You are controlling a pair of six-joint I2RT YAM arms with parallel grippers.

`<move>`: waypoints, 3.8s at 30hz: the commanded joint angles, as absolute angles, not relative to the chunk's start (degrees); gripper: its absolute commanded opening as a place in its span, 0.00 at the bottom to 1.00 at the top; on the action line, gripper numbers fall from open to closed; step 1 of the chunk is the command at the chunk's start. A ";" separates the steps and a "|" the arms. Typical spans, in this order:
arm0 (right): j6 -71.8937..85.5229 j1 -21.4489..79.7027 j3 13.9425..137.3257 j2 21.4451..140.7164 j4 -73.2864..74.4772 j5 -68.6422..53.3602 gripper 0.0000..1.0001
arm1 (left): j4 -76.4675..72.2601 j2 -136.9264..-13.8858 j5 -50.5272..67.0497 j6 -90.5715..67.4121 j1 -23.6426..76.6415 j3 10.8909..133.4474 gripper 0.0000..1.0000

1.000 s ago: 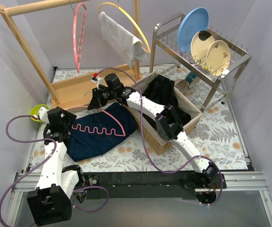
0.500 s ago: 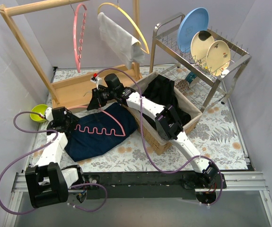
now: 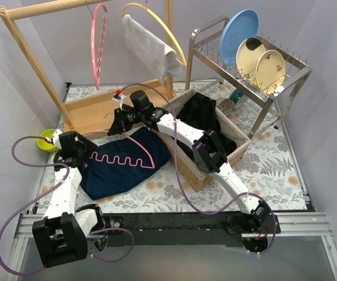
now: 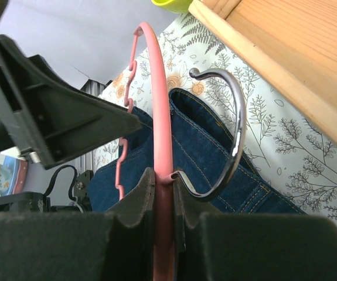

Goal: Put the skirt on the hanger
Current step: Place skirt on hanger

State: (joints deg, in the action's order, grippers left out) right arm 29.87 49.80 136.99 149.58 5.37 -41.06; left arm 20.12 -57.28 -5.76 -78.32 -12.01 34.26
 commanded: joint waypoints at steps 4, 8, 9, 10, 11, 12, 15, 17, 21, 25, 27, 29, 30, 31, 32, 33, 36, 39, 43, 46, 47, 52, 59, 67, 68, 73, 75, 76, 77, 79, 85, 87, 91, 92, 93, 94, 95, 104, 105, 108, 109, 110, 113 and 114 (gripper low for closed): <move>29.45 50.71 137.72 151.61 4.22 -42.63 0.01 | 25.92 -51.85 -1.58 -78.49 -11.86 37.80 0.66; 29.36 50.54 137.37 151.26 4.13 -42.71 0.01 | 27.25 -51.42 -0.10 -79.27 -11.86 37.00 0.67; 29.36 50.54 137.03 151.26 4.04 -42.80 0.01 | 27.33 -50.98 -0.09 -79.19 -11.78 37.09 0.67; 29.44 50.54 136.67 151.26 3.96 -42.98 0.01 | 27.51 -50.63 2.00 -79.28 -11.78 37.52 0.67; 29.18 50.54 136.58 151.26 4.13 -42.98 0.01 | 27.77 -49.67 2.72 -79.36 -11.86 37.88 0.67; 29.01 50.45 136.41 151.17 4.13 -43.07 0.01 | 28.99 -49.22 3.42 -79.10 -11.87 38.40 0.67; 29.18 50.54 136.41 151.26 3.87 -43.50 0.01 | 32.76 -47.38 3.52 -77.70 -11.87 40.86 0.67; 29.18 50.45 136.58 151.43 3.69 -43.77 0.01 | 34.53 -45.45 2.82 -77.43 -11.86 41.83 0.68; 29.71 50.62 136.23 151.52 3.25 -44.03 0.01 | 34.19 -47.09 2.19 -77.17 -11.87 42.36 0.68; 29.18 50.45 135.44 150.91 3.08 -44.99 0.01 | 34.98 -47.90 4.58 -76.65 -11.87 42.28 0.68; 29.79 50.01 135.96 150.91 2.64 -45.52 0.01 | 37.17 -46.59 3.17 -77.51 -11.78 40.71 0.69; 31.28 49.57 135.88 150.65 1.32 -47.02 0.01 | 38.58 -44.65 2.72 -79.54 -11.78 39.21 0.69; 31.81 49.40 135.97 150.64 0.88 -47.46 0.01 | 39.02 -44.30 2.64 -79.98 -11.78 37.81 0.69; 32.86 49.31 135.97 150.64 0.53 -48.16 0.01 | 39.46 -43.77 1.85 -80.76 -11.69 37.36 0.69; 33.31 49.13 135.97 150.64 0.53 -48.60 0.01 | 40.77 -43.86 0.71 -82.34 -11.69 37.44 0.69; 33.75 49.04 135.97 150.64 -1.04 -48.78 0.01 | 41.39 -44.03 -1.04 -83.22 -11.78 38.49 0.69; 34.10 48.87 135.61 150.12 -1.49 -49.22 0.01 | 46.66 -46.31 -4.04 -87.27 -11.78 40.07 0.70; 33.66 48.87 135.88 150.03 -1.41 -48.69 0.01 | 48.78 -47.29 -4.13 -87.45 -11.78 41.74 0.70; 32.52 48.95 134.74 150.29 -0.88 -48.25 0.01 | 47.64 -45.09 -2.90 -85.52 -11.78 44.73 0.70; 31.56 49.30 134.56 150.47 -0.27 -48.16 0.01 | 42.99 -46.58 1.90 -82.53 -11.69 45.96 0.70; 31.20 49.48 134.21 150.56 -0.18 -48.08 0.01 | 39.93 -47.28 3.41 -82.27 -11.69 46.49 0.69; 30.41 50.27 133.59 150.29 -0.09 -47.99 0.01 | 34.98 -55.35 5.72 -82.97 -11.78 47.81 0.60; 30.76 50.45 135.88 152.05 -0.35 -45.88 0.01 | 32.17 -60.64 0.71 -82.79 -11.69 46.23 0.57; 31.03 50.54 138.08 154.25 -0.53 -44.30 0.01 | 28.31 -64.50 -5.18 -82.62 -11.78 42.98 0.57; 30.94 50.54 138.25 154.25 -0.53 -44.12 0.01 | 27.95 -66.25 -5.45 -82.79 -11.69 42.98 0.57; 30.15 51.24 138.08 155.13 -0.09 -43.07 0.01 | 26.19 -70.39 -7.38 -83.50 -11.78 42.89 0.62; 29.88 51.68 138.34 155.82 -0.09 -42.54 0.01 | 26.10 -71.80 -7.99 -83.67 -11.78 42.89 0.65; 29.71 52.03 138.60 156.00 -0.09 -42.28 0.01 | 26.19 -72.24 -8.78 -83.67 -11.78 42.98 0.67; 29.62 52.12 138.86 156.35 -0.09 -42.10 0.01 | 26.19 -72.51 -9.31 -83.67 -11.78 43.24 0.68; 29.36 52.21 139.57 156.88 1.49 -41.23 0.01 | 25.84 -73.47 -10.37 -83.50 -11.86 43.42 0.68; 28.04 51.68 140.71 157.15 3.51 -37.10 0.01 | 24.88 -77.95 -12.83 -83.49 -11.87 43.95 0.68; 28.12 51.50 140.71 157.24 3.78 -36.48 0.01 | 24.61 -79.89 -13.44 -83.85 -11.87 43.60 0.67; 28.04 51.50 140.80 157.94 3.87 -36.12 0.01 | 23.91 -81.21 -13.89 -83.94 -11.87 42.80 0.64; 28.04 51.50 140.89 158.11 3.78 -36.21 0.01 | 23.82 -81.12 -14.06 -83.94 -11.87 42.80 0.63; 27.86 51.42 140.98 158.38 3.95 -36.12 0.01 | 23.82 -80.95 -14.24 -83.67 -11.95 42.89 0.61; 27.77 51.42 140.98 158.47 4.04 -36.12 0.01 | 23.82 -80.86 -14.33 -83.67 -11.95 42.89 0.61; 27.69 51.33 141.15 158.64 4.13 -36.12 0.01 | 23.91 -80.77 -14.50 -83.41 -11.95 42.98 0.60; 29.00 50.89 141.24 159.43 3.87 -36.56 0.01 | 28.30 -82.09 -15.12 -84.90 -11.95 44.73 0.80; 29.79 50.98 140.72 159.52 3.43 -37.08 0.01 | 29.26 -82.09 -15.20 -85.16 -11.95 45.08 0.77; 31.73 51.06 140.19 160.22 2.72 -36.48 0.01 | 30.58 -83.05 -15.91 -85.34 -11.87 45.96 0.72; 31.90 51.06 140.19 160.40 3.51 -35.78 0.01 | 30.85 -83.49 -16.00 -85.25 -11.87 46.05 0.71; 31.90 51.15 140.27 160.66 4.30 -34.64 0.01 | 30.94 -84.37 -15.91 -85.17 -11.95 46.05 0.70; 31.12 51.42 140.98 161.36 6.94 -29.54 0.01 | 30.50 -85.69 -15.30 -84.82 -11.95 45.44 0.65; 31.11 51.68 140.98 161.72 7.03 -28.66 0.01 | 30.32 -85.95 -15.12 -84.73 -11.95 45.18 0.64</move>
State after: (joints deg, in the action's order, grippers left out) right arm 30.94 52.31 139.81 154.08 7.73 -33.58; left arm 26.04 -83.81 -8.78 -85.14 -10.68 45.80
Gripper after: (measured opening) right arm 0.160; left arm 0.655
